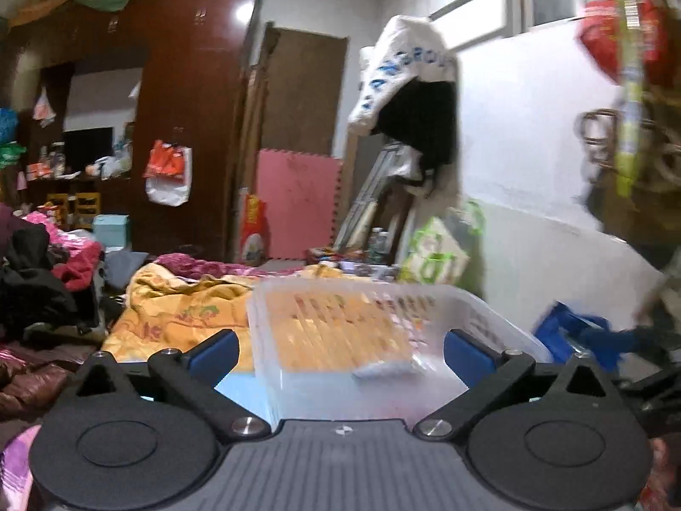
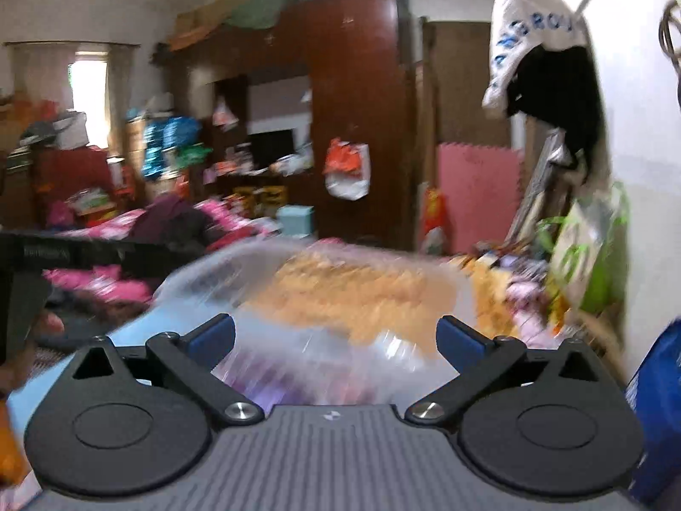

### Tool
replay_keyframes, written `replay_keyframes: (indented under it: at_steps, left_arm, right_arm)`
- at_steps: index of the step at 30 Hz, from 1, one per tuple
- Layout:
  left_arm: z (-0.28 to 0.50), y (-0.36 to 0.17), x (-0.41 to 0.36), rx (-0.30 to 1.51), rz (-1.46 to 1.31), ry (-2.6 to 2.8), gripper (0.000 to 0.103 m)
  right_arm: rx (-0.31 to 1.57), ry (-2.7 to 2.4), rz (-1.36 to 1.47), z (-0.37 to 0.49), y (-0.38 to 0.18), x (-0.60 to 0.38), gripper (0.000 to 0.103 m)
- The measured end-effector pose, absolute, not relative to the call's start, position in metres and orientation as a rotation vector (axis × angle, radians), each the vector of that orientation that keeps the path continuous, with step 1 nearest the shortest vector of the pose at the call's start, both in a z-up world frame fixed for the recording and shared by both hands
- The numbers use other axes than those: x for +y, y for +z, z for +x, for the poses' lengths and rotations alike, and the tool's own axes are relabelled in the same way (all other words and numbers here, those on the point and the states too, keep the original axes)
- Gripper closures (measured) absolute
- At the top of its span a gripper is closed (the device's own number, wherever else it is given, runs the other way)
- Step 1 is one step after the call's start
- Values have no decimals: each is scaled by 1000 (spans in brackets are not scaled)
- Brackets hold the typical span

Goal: Organize objects
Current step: 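Release both boxes into the basket, then grasp the red tissue pack with the left tool while the right tool grasps the clear bagged item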

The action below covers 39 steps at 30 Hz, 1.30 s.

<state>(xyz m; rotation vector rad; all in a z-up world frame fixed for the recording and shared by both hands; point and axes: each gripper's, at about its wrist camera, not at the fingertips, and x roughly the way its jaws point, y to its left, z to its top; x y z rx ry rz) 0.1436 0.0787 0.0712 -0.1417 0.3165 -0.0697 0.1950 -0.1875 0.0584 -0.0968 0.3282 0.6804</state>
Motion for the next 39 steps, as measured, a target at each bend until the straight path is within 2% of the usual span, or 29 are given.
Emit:
replay_keyframes:
  at_steps: [4,7,19,21,22,24,26,39]
  left_arm:
    - [71,34,67,287,-90,-133,0]
    - [47,13,62,293,-39,-100,0]
    - [43,-29,20,370,41,-178,2]
    - [43,-31,23,370,27,-174,2]
    - [44,-33,24,377,18,-174,2]
    - [44,-38,23,389,7,-181,2]
    - [45,-42,19,398,5,-185,2]
    - [59,-58,-32,403,27,-170,2]
  right_arm:
    - [353,731,-81,144,10,-211,0]
    - [340,730,-60,116,-15,-218,0]
    - [314,795,-203,100,-44,-184,1]
    - [317,783,-223,102,-47,-181,14]
    - [323,788,-214,104,-48,-182,16]
    - [337,816,-172,103,-51,-190,35]
    - [349,822,-149,103,-51,-198,46]
    - [353,738,-102,102,-55,-237,47]
